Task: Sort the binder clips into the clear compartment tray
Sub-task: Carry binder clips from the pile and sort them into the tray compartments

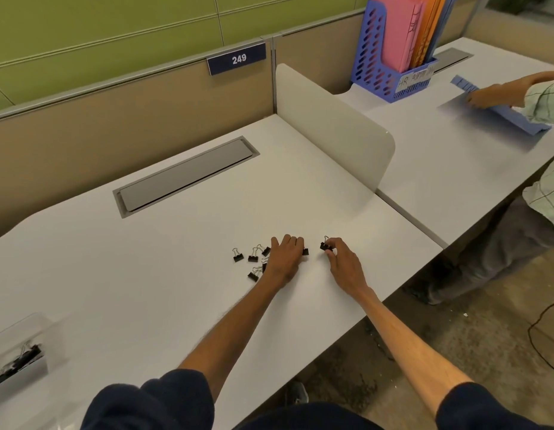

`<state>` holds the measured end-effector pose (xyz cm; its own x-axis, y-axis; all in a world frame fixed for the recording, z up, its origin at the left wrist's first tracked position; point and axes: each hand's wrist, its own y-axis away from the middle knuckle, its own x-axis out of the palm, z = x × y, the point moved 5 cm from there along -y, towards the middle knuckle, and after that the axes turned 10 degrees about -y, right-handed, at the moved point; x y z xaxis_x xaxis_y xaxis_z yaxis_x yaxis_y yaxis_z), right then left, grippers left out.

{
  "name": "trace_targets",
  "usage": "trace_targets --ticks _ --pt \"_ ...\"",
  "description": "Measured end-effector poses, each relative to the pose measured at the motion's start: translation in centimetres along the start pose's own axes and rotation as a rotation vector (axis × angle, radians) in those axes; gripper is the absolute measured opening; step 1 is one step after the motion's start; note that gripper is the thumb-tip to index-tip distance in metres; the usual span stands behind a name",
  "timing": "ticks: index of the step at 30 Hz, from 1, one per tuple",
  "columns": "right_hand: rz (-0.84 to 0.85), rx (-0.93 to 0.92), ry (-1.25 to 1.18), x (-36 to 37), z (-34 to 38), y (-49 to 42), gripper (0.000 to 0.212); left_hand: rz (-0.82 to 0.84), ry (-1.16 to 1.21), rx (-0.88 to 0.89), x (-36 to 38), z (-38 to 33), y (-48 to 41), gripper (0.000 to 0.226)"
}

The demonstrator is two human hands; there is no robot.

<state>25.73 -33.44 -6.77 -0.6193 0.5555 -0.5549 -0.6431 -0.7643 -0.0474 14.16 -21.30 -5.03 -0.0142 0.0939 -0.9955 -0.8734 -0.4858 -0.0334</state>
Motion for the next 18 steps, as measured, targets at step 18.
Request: trace_targets --ticks 18 --pt "0.177 -0.256 0.006 10.1 11.2 -0.5 0.025 -0.202 0.067 -0.240 -3.6 13.1 9.2 0.029"
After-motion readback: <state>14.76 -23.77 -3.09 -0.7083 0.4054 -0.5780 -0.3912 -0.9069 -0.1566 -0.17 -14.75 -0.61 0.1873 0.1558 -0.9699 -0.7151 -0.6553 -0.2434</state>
